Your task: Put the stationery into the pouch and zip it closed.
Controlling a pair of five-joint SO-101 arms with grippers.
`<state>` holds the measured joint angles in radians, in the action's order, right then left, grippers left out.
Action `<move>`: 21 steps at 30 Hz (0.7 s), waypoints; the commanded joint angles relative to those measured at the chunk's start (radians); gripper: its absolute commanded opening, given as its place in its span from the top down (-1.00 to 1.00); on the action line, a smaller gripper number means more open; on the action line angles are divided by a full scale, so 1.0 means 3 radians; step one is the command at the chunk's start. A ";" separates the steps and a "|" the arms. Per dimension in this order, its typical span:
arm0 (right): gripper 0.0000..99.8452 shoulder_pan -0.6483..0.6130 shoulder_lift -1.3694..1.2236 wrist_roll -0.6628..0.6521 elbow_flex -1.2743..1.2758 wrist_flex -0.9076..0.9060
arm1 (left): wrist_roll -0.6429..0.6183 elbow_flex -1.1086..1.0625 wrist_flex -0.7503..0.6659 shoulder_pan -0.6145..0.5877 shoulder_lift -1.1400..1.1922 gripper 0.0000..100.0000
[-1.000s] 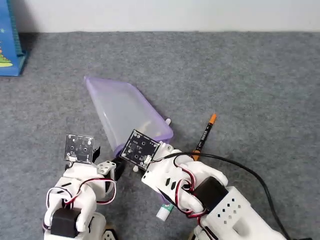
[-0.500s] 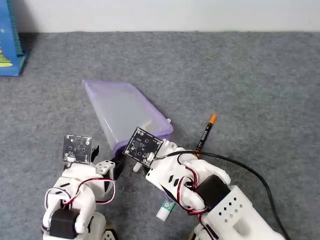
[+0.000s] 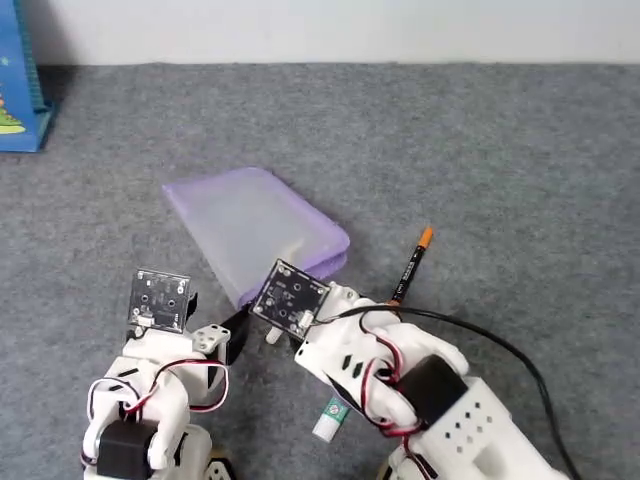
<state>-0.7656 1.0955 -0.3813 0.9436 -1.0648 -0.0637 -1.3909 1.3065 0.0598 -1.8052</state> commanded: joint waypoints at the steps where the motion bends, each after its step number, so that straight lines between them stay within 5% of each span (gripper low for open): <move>1: 0.98 0.0023 0.0274 -0.0020 -0.0199 -0.0084 | 0.0036 0.0059 -0.0010 -0.0010 -0.0036 0.48; 21: 0.98 -0.0156 0.0473 -0.0026 -0.0194 -0.0407 | 0.0031 -0.0064 -0.0266 0.0005 -0.0036 0.97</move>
<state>-0.8193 1.2060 -0.3782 0.9436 -1.1646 -0.0637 -1.4108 1.2651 0.0644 -1.8052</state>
